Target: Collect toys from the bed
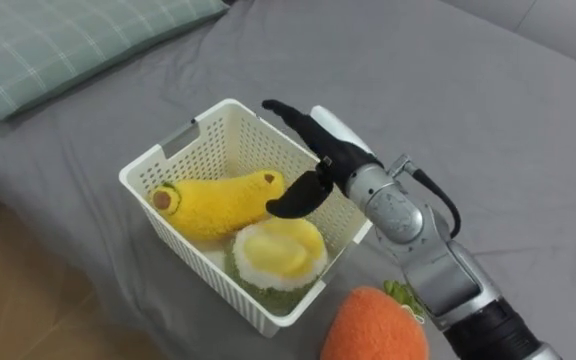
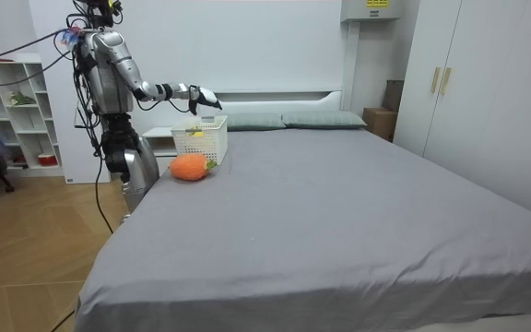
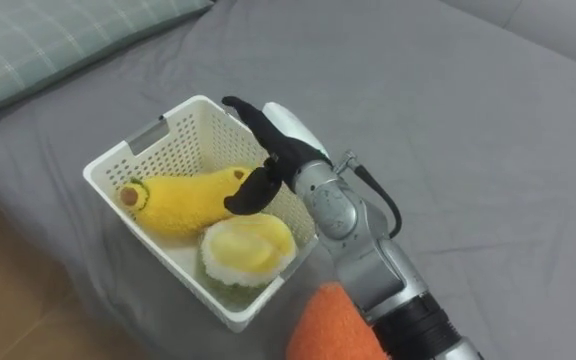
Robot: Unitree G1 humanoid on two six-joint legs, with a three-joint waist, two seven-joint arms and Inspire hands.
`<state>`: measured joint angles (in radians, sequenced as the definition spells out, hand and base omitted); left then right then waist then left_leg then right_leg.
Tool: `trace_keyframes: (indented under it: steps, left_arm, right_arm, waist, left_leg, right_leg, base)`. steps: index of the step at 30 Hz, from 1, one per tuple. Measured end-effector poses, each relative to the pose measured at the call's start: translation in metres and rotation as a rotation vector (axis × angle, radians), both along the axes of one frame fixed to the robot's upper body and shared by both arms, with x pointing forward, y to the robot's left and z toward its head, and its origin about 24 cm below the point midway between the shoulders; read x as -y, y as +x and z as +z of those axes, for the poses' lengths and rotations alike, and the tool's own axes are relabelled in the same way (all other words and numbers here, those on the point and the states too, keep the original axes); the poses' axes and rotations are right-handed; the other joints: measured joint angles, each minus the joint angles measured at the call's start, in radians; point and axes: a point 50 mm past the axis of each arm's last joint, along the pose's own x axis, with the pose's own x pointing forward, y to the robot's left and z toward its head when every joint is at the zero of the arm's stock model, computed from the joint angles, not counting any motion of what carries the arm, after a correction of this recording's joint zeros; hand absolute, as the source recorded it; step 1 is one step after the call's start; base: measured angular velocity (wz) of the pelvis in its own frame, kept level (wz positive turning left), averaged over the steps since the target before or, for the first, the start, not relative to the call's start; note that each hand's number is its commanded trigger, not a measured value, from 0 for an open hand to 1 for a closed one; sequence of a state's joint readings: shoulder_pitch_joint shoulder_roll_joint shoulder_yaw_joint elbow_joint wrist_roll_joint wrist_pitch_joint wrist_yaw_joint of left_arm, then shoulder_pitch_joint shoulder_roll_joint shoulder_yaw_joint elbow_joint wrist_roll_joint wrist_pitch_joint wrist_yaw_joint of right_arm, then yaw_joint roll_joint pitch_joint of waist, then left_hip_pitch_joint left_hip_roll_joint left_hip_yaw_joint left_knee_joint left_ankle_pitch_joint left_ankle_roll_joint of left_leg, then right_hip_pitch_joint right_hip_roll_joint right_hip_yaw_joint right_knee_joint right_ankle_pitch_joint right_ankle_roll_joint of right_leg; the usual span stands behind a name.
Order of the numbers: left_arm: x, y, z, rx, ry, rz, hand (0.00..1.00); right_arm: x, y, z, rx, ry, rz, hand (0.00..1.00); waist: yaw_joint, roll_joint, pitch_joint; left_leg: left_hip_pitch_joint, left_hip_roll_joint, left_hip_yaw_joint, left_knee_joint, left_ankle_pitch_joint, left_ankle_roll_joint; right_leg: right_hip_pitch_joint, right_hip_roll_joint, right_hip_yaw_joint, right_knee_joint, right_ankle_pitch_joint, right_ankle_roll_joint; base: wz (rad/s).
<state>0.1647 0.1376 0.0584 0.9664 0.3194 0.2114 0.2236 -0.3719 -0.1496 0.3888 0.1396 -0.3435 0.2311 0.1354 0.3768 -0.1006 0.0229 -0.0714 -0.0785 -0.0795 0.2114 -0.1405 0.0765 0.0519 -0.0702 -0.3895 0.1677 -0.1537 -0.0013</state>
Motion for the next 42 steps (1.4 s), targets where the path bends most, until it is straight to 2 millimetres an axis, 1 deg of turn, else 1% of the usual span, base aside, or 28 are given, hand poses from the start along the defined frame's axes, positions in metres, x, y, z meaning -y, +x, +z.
trace_keyframes:
  steps: [1, 3, 5, 6, 7, 8, 9, 11, 12, 14, 15, 16, 17, 18, 20, 21, 22, 23, 25, 28, 31, 33, 35, 37, 39, 40, 42]
  left_arm:
    - [0.001, 0.0, 0.0, 0.001, -0.001, 0.0, 0.0]
    - [0.001, 0.0, 0.0, 0.002, -0.003, 0.001, 0.0]
    - [0.001, 0.001, 0.001, 0.013, -0.001, 0.004, 0.0]
    - [0.001, 0.002, 0.001, 0.016, 0.001, 0.007, 0.0]
    - [-0.001, 0.0, 0.001, 0.017, 0.005, 0.018, 0.0]
    - [-0.002, -0.002, 0.001, 0.01, 0.012, 0.025, 0.0]
    - [-0.002, -0.002, 0.001, 0.009, 0.015, 0.028, 0.0]
    - [-0.002, -0.007, 0.0, 0.003, 0.027, 0.034, 0.0]
    - [-0.002, -0.008, 0.0, 0.003, 0.025, 0.034, 0.0]
    - [-0.001, -0.01, -0.001, 0.001, 0.022, 0.034, 0.0]
    - [-0.002, -0.01, -0.001, 0.001, 0.022, 0.036, 0.0]
    - [-0.003, -0.011, -0.001, 0.002, 0.023, 0.046, 0.0]
    - [-0.003, -0.011, -0.001, 0.004, 0.026, 0.053, 0.0]
    - [-0.003, -0.012, -0.001, 0.006, 0.027, 0.055, 0.0]
    - [-0.004, -0.012, 0.0, 0.016, 0.035, 0.057, 0.0]
    - [-0.004, -0.011, 0.0, 0.021, 0.035, 0.057, 0.0]
    - [-0.004, -0.012, -0.001, 0.028, 0.032, 0.063, 0.0]
    - [-0.003, -0.013, -0.001, 0.029, 0.031, 0.067, 0.0]
    - [-0.003, -0.014, -0.001, 0.033, 0.032, 0.077, 0.0]
    - [-0.002, -0.016, -0.003, 0.023, 0.029, 0.093, 0.0]
    - [0.001, -0.018, -0.005, 0.016, 0.02, 0.105, 0.0]
    - [0.004, -0.02, -0.006, 0.019, 0.007, 0.126, 0.0]
    - [0.007, -0.021, -0.007, 0.024, -0.006, 0.15, 0.0]
    - [0.007, -0.022, -0.007, 0.028, -0.01, 0.163, 0.0]
    - [0.007, -0.021, -0.007, 0.033, -0.011, 0.161, 0.0]
    - [0.007, -0.022, -0.007, 0.035, -0.012, 0.161, 0.0]
    - [0.007, -0.022, -0.007, 0.034, -0.011, 0.161, 0.0]
  right_arm:
    - [0.003, 0.001, 0.003, 0.011, 0.016, -0.015, 0.0]
    - [0.006, 0.002, 0.006, 0.032, 0.033, -0.032, 0.0]
    - [0.009, 0.003, 0.007, 0.051, 0.035, -0.052, 0.0]
    - [0.01, 0.003, 0.007, 0.054, 0.034, -0.056, 0.0]
    - [0.011, 0.003, 0.006, 0.059, 0.034, -0.065, 0.0]
    - [0.014, 0.002, 0.005, 0.059, 0.038, -0.078, 0.0]
    - [0.016, 0.002, 0.004, 0.058, 0.043, -0.087, 0.0]
    - [0.025, 0.0, 0.002, 0.062, 0.073, -0.124, 0.0]
    - [0.028, 0.0, 0.0, 0.064, 0.077, -0.133, 0.0]
    - [0.042, -0.007, -0.005, 0.058, 0.088, -0.186, 0.0]
    - [0.045, -0.009, -0.006, 0.062, 0.094, -0.201, 0.0]
    - [0.05, -0.013, -0.008, 0.063, 0.103, -0.227, 0.0]
    - [0.055, -0.016, -0.011, 0.058, 0.123, -0.256, 0.0]
    - [0.057, -0.018, -0.011, 0.055, 0.139, -0.267, 0.0]
    - [0.063, -0.025, -0.013, 0.039, 0.215, -0.295, 0.0]
    - [0.065, -0.026, -0.013, 0.036, 0.227, -0.3, 0.0]
    - [0.067, -0.027, -0.014, 0.03, 0.257, -0.31, 0.0]
    - [0.07, -0.029, -0.015, 0.024, 0.28, -0.32, 0.0]
    - [0.073, -0.032, -0.018, 0.016, 0.306, -0.335, 0.0]
    - [0.079, -0.035, -0.02, 0.019, 0.312, -0.37, 0.0]
    - [0.085, -0.038, -0.022, 0.025, 0.319, -0.395, 0.0]
    - [0.088, -0.04, -0.023, 0.025, 0.339, -0.411, 0.0]
    - [0.091, -0.046, -0.03, 0.0, 0.375, -0.436, 0.0]
    - [0.095, -0.053, -0.038, -0.035, 0.384, -0.457, 0.0]
    - [0.099, -0.06, -0.048, -0.071, 0.374, -0.48, 0.0]
    - [0.101, -0.065, -0.054, -0.094, 0.368, -0.491, 0.0]
    - [0.102, -0.071, -0.06, -0.126, 0.365, -0.491, 0.0]
  waist:
    - [-0.011, 0.005, -0.0008]
    - [-0.018, 0.015, -0.0039]
    - [-0.026, 0.025, -0.0113]
    - [-0.031, 0.027, -0.0127]
    - [-0.043, 0.032, -0.0163]
    - [-0.052, 0.036, -0.0179]
    - [-0.058, 0.038, -0.0178]
    - [-0.074, 0.037, -0.0192]
    - [-0.076, 0.037, -0.0193]
    - [-0.103, 0.035, -0.0202]
    - [-0.11, 0.035, -0.0202]
    - [-0.127, 0.035, -0.0205]
    - [-0.139, 0.035, -0.0216]
    - [-0.14, 0.035, -0.0225]
    - [-0.165, 0.036, -0.0221]
    - [-0.172, 0.036, -0.022]
    - [-0.186, 0.04, -0.0205]
    - [-0.192, 0.041, -0.0204]
    - [-0.208, 0.045, -0.0197]
    - [-0.22, 0.048, -0.0222]
    - [-0.229, 0.053, -0.0227]
    - [-0.235, 0.059, -0.023]
    - [-0.239, 0.066, -0.0259]
    - [-0.25, 0.067, -0.0285]
    - [-0.258, 0.067, -0.0284]
    - [-0.26, 0.067, -0.0283]
    - [-0.262, 0.068, -0.0286]
  left_leg:
    - [-0.002, -0.001, 0.0, 0.003, -0.001, 0.001]
    - [-0.002, -0.001, 0.005, 0.002, -0.001, 0.002]
    - [0.008, 0.001, 0.019, -0.003, 0.0, 0.003]
    - [0.011, 0.001, 0.02, -0.006, 0.001, 0.004]
    - [0.016, 0.001, 0.021, -0.011, 0.002, 0.004]
    - [0.025, 0.001, 0.023, -0.014, 0.003, 0.004]
    - [0.033, 0.001, 0.026, -0.015, 0.004, 0.005]
    - [0.054, 0.005, 0.046, -0.027, 0.004, 0.006]
    - [0.057, 0.005, 0.05, -0.03, 0.004, 0.006]
    - [0.063, 0.005, 0.053, -0.033, 0.004, 0.007]
    - [0.062, 0.005, 0.055, -0.034, 0.004, 0.007]
    - [0.062, 0.005, 0.056, -0.038, 0.003, 0.007]
    - [0.065, 0.009, 0.071, -0.04, 0.003, 0.008]
    - [0.065, 0.011, 0.078, -0.041, 0.002, 0.008]
    - [0.066, 0.013, 0.09, -0.041, 0.002, 0.007]
    - [0.066, 0.014, 0.092, -0.041, 0.002, 0.007]
    - [0.067, 0.015, 0.095, -0.042, 0.002, 0.007]
    - [0.071, 0.016, 0.102, -0.044, 0.002, 0.007]
    - [0.075, 0.017, 0.106, -0.046, 0.002, 0.007]
    - [0.079, 0.017, 0.113, -0.05, 0.001, 0.007]
    - [0.084, 0.019, 0.123, -0.051, 0.001, 0.007]
    - [0.086, 0.02, 0.126, -0.051, 0.001, 0.008]
    - [0.096, 0.022, 0.138, -0.06, 0.001, 0.008]
    - [0.098, 0.024, 0.138, -0.061, 0.0, 0.007]
    - [0.098, 0.024, 0.142, -0.063, -0.001, 0.007]
    - [0.098, 0.026, 0.151, -0.063, -0.003, 0.007]
    - [0.096, 0.03, 0.161, -0.064, -0.008, 0.005]
  right_leg:
    - [-0.001, 0.0, 0.003, 0.001, 0.0, 0.001]
    - [-0.002, 0.0, 0.007, 0.001, -0.001, 0.002]
    - [-0.001, 0.0, 0.022, 0.001, -0.002, 0.003]
    - [0.0, 0.0, 0.025, 0.001, -0.002, 0.003]
    - [0.002, 0.001, 0.03, 0.001, -0.002, 0.003]
    - [0.009, 0.003, 0.033, 0.0, -0.002, 0.004]
    - [0.014, 0.002, 0.035, -0.001, -0.002, 0.004]
    - [0.022, 0.002, 0.055, -0.001, -0.002, 0.005]
    - [0.023, 0.002, 0.059, -0.001, -0.002, 0.004]
    - [0.028, 0.001, 0.062, -0.001, -0.002, 0.005]
    - [0.028, 0.001, 0.063, -0.001, -0.002, 0.005]
    - [0.027, 0.001, 0.064, 0.0, -0.002, 0.006]
    - [0.024, 0.002, 0.074, 0.001, -0.002, 0.006]
    - [0.02, 0.003, 0.082, 0.002, -0.002, 0.006]
    - [0.015, 0.004, 0.089, 0.002, -0.001, 0.005]
    - [0.015, 0.004, 0.09, 0.002, -0.001, 0.005]
    - [0.015, 0.005, 0.096, 0.002, -0.001, 0.005]
    - [0.015, 0.007, 0.108, 0.002, 0.0, 0.005]
    - [0.016, 0.011, 0.114, 0.002, 0.001, 0.005]
    - [0.016, 0.014, 0.12, 0.003, 0.001, 0.005]
    - [0.016, 0.017, 0.136, 0.002, 0.002, 0.006]
    - [0.015, 0.017, 0.138, 0.001, 0.002, 0.006]
    - [0.015, 0.016, 0.146, 0.001, 0.003, 0.006]
    - [0.016, 0.013, 0.145, 0.001, 0.002, 0.006]
    - [0.015, 0.013, 0.146, 0.001, 0.002, 0.006]
    - [0.013, 0.014, 0.147, 0.002, 0.003, 0.006]
    - [0.006, 0.017, 0.159, 0.003, 0.003, 0.005]
  base:
    - [0.0]
    - [-0.07]
    - [-0.18]
    - [-0.12]
    - [-0.06]
    - [-0.05]
    - [-0.12]
    - [-0.21]
    - [-0.18]
    - [-0.06]
    - [0.0]
    - [-0.12]
    - [-0.2]
    - [-0.27]
    - [-0.2]
    - [-0.11]
    - [-0.13]
    - [-0.13]
    - [-0.11]
    - [-0.08]
    - [-0.09]
    - [-0.06]
    - [-0.11]
    - [-0.02]
    - [-0.05]
    - [-0.19]
    - [-0.22]
